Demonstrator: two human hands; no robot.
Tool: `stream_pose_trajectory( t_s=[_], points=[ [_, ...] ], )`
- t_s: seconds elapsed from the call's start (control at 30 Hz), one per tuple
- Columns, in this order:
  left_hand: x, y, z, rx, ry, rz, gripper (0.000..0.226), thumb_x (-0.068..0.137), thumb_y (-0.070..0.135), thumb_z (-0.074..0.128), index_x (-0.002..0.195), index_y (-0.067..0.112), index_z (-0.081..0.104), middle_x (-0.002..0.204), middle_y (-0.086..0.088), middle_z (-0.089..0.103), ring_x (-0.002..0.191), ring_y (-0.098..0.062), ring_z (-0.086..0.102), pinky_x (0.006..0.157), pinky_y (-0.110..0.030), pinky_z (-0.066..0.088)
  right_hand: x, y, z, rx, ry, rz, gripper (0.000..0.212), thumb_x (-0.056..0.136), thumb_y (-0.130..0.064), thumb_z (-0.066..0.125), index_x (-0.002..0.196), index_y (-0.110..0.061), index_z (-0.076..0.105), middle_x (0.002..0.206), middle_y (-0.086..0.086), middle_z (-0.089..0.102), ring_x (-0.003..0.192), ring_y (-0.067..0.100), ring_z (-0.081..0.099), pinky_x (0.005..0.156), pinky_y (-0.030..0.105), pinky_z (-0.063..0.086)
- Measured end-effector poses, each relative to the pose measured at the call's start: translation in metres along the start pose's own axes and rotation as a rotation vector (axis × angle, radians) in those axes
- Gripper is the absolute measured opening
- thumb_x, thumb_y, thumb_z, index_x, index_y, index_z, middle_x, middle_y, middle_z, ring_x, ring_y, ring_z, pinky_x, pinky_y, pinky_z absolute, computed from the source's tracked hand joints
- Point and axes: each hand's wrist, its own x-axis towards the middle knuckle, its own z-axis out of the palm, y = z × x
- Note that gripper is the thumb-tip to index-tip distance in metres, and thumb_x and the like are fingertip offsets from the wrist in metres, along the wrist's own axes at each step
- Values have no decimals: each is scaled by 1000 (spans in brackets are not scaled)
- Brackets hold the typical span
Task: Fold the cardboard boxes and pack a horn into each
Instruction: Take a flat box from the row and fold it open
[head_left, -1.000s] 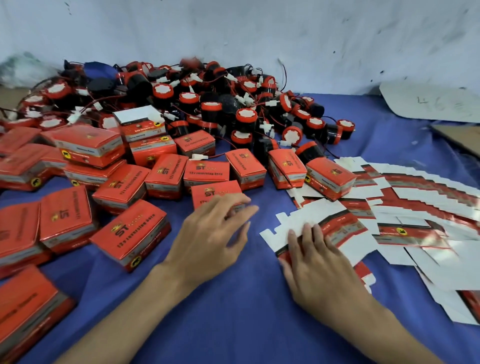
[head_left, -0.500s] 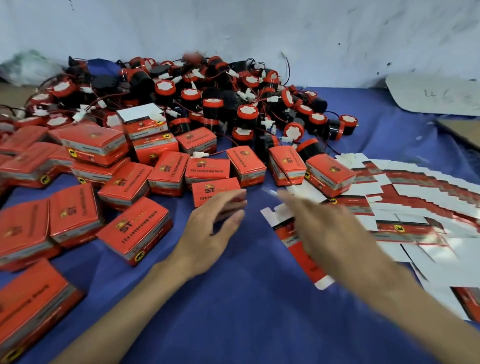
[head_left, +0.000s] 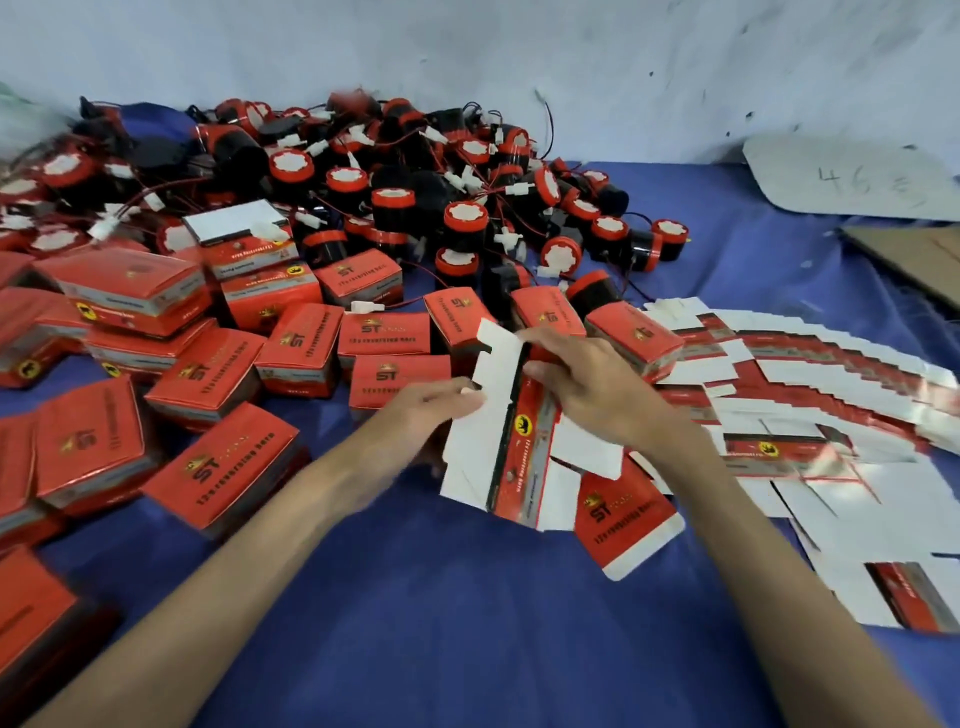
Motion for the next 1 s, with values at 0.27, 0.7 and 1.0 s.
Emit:
stream_pose_trajectory(
  t_s=[0.27, 0.7, 1.0],
  points=[
    [-6, -20, -5, -597, -97, -91, 25, 75, 19, 48, 81, 17, 72, 73, -3, 71, 69, -15, 69, 59, -25, 55, -8, -19, 54, 104, 237, -152, 34, 100, -33, 38, 119, -11, 56, 102, -11, 61, 87, 0, 59, 71, 7, 41],
    [-1, -27, -10, -287, -187, -156, 34, 82, 10, 60, 113, 25, 53, 95, 7, 74, 89, -10, 71, 70, -21, 55, -9, -19, 55, 119, 296, -48, 45, 91, -51, 35, 115, -19, 56, 86, -26, 53, 78, -11, 56, 65, 6, 41],
    [6, -16, -14, 241, 195, 63, 30, 91, -10, 53, 120, -6, 55, 118, -24, 61, 117, -35, 55, 100, -48, 45, -14, -25, 39, -33, 1, -282, 66, 86, -68, 37, 144, -40, 25, 147, 2, 27, 131, 17, 36, 101, 50, 40]
  ],
)
